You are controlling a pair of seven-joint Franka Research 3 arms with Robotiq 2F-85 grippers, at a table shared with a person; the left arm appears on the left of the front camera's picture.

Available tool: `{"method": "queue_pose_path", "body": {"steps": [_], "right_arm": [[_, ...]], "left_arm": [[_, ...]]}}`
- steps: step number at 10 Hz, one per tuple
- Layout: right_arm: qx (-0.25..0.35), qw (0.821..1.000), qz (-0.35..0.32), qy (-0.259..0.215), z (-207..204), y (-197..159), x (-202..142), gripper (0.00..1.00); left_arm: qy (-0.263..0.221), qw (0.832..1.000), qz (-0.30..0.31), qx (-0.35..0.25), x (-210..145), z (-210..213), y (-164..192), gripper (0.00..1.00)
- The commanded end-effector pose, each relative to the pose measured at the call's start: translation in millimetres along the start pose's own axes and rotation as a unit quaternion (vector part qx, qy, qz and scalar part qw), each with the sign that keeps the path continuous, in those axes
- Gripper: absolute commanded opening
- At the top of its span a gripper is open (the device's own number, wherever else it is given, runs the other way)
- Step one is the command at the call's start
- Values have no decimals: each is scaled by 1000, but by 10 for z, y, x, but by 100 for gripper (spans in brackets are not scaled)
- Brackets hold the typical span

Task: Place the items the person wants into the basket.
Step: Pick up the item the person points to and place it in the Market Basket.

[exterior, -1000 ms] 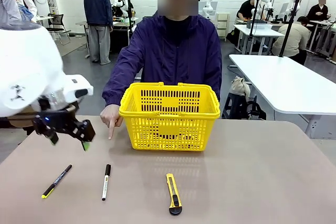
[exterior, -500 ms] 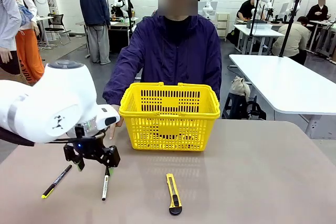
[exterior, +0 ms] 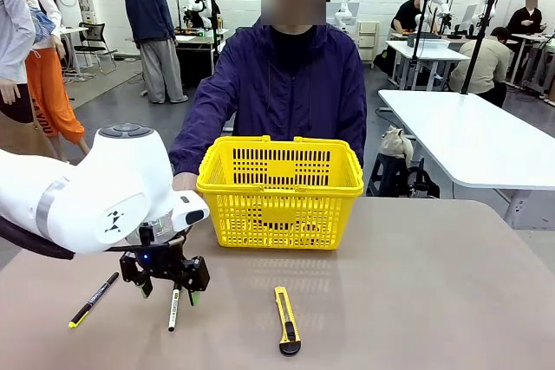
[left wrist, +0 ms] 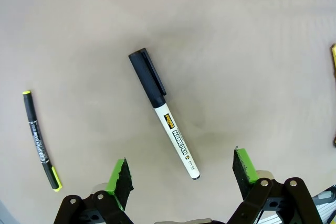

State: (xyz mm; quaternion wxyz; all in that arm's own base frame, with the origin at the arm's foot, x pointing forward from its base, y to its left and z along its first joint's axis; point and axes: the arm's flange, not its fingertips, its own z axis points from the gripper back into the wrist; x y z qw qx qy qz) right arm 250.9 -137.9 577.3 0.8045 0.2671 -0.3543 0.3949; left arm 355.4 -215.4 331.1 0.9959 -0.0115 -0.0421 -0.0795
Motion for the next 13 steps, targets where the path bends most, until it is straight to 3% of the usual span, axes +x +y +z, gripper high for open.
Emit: {"method": "queue_pose_path", "body": {"steps": [1,12,13], "right_arm": [[5,1000,3,-9,-11,-17,-2,100],[5,1000,3,-9,-11,-17,-2,100],[5,1000,3,-9,-11,-17,-2,100]], "left_arm": [[-2,1000,15,9,-187,-137,-24,100],[16,999,22,17,-131,-341,8,100],[5,1000,12,11,-137,-322,7,68]]}}
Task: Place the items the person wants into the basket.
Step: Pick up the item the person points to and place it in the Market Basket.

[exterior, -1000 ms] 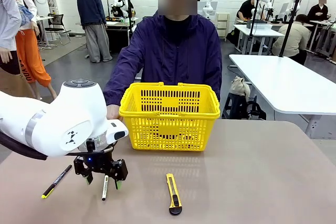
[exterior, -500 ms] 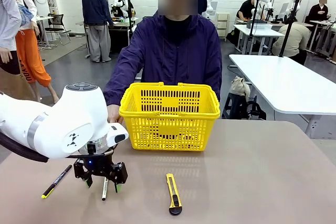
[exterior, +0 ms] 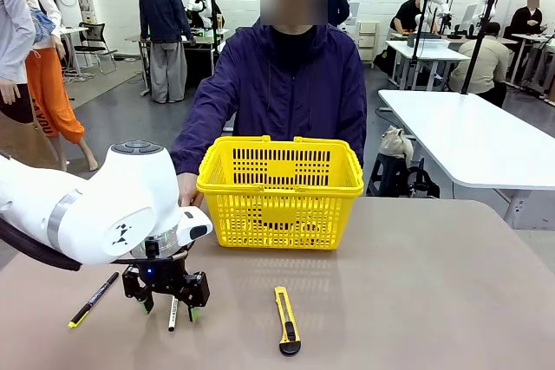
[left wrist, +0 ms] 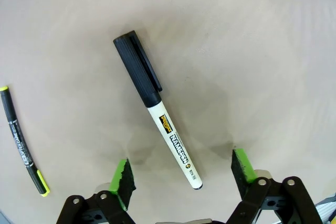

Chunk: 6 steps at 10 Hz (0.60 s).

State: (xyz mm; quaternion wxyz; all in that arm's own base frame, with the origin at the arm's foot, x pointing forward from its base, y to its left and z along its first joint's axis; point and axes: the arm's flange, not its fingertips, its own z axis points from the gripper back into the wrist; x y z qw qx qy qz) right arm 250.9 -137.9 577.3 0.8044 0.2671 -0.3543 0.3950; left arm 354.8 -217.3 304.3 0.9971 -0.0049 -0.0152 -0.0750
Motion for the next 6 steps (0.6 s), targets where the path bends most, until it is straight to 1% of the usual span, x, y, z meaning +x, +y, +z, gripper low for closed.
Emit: {"method": "queue_pose_path", "body": {"steps": [1,2,3,5,6], "right_arm": [[5,1000,3,-9,-11,-17,-2,100],[5,1000,3,-9,-11,-17,-2,100],[5,1000,3,-9,-11,-17,-2,100],[5,1000,3,-9,-11,-17,-2,100],[5,1000,3,-9,-11,-17,-2,100]], "left_arm": [[-23,1000,10,7,-111,-51,24,44],[-22,1000,9,7,-113,-50,27,11],[-18,1000,9,9,-113,-56,32,0],[-15,1000,9,8,-108,-61,39,0],[-15,1000,8,8,-108,-63,41,9]]}}
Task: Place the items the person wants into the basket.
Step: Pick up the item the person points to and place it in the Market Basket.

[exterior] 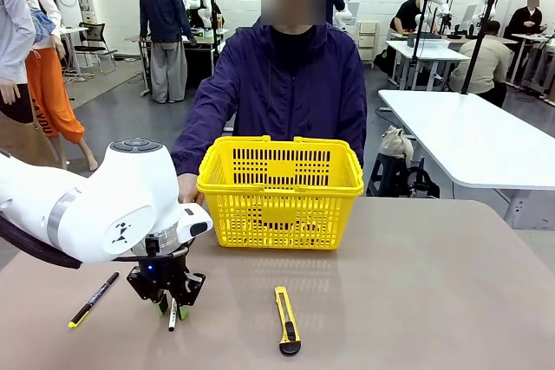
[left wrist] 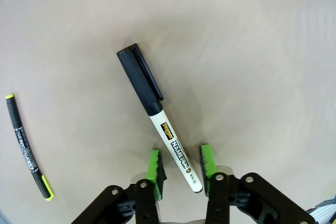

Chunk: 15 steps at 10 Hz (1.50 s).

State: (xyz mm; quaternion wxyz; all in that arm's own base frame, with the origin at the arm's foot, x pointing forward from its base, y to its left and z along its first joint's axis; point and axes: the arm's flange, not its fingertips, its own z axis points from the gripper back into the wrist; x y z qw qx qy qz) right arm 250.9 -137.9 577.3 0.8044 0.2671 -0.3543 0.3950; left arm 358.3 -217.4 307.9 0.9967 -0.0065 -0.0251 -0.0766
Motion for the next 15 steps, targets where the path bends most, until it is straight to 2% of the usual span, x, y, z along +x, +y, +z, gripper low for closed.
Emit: {"method": "queue_pose_path", "body": {"steps": [1,6,8,9,10,13,15], "right_arm": [[5,1000,3,-9,-11,-17,-2,100],[5,1000,3,-9,-11,-17,-2,100],[5,1000,3,-9,-11,-17,-2,100],[5,1000,3,-9,-11,-17,-2,100],[5,1000,3,-9,-11,-17,-2,100],[5,1000,3,-9,-11,-17,-2,100],[5,1000,3,-9,-11,-17,-2,100]], "left_arm": [[-5,1000,8,9,-146,-101,42,0],[-6,1000,0,5,-129,-68,82,0],[33,998,-40,24,-92,143,132,0],[54,995,-60,50,-95,465,228,0],[45,996,-65,50,-131,821,329,0],[-33,997,-60,45,-406,1844,433,0],[-65,995,-59,36,-490,2405,419,0]]}}
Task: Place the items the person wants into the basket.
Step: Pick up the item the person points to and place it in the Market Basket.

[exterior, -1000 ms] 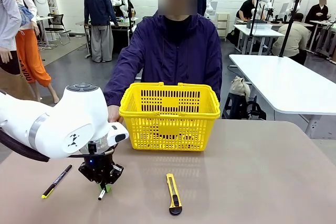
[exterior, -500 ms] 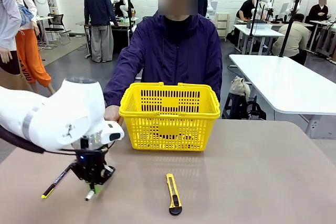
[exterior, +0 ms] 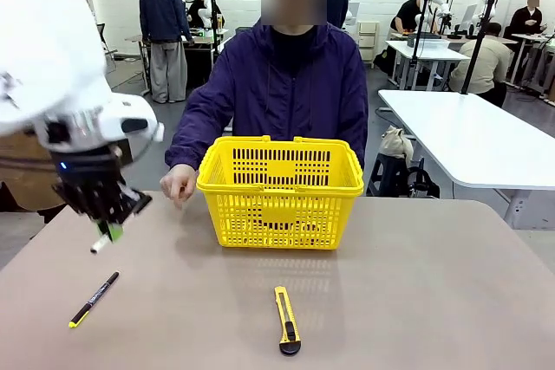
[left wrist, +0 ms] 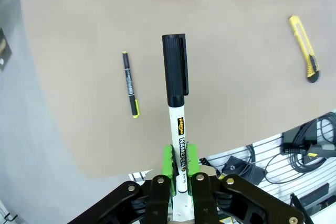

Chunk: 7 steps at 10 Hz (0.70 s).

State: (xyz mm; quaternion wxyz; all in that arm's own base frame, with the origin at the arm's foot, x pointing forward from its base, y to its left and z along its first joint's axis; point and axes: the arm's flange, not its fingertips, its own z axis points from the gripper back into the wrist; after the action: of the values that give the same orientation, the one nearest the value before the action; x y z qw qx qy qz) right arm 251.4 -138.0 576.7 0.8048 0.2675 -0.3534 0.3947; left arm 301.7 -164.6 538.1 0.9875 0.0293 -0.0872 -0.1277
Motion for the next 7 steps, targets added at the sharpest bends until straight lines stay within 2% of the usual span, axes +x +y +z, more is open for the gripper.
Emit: {"method": "queue_pose_path", "body": {"steps": [1,4,5,7], "right_arm": [[5,1000,4,-9,-6,-12,0,100],[5,1000,4,-9,-6,-12,0,100],[5,1000,4,-9,-6,-12,0,100],[5,1000,4,-9,-6,-12,0,100]], "left_arm": [[-13,1000,-4,-7,74,264,47,0],[-9,1000,17,-20,153,447,132,0],[-28,1000,7,-8,58,478,48,0],[-28,1000,7,-8,58,478,48,0]]}}
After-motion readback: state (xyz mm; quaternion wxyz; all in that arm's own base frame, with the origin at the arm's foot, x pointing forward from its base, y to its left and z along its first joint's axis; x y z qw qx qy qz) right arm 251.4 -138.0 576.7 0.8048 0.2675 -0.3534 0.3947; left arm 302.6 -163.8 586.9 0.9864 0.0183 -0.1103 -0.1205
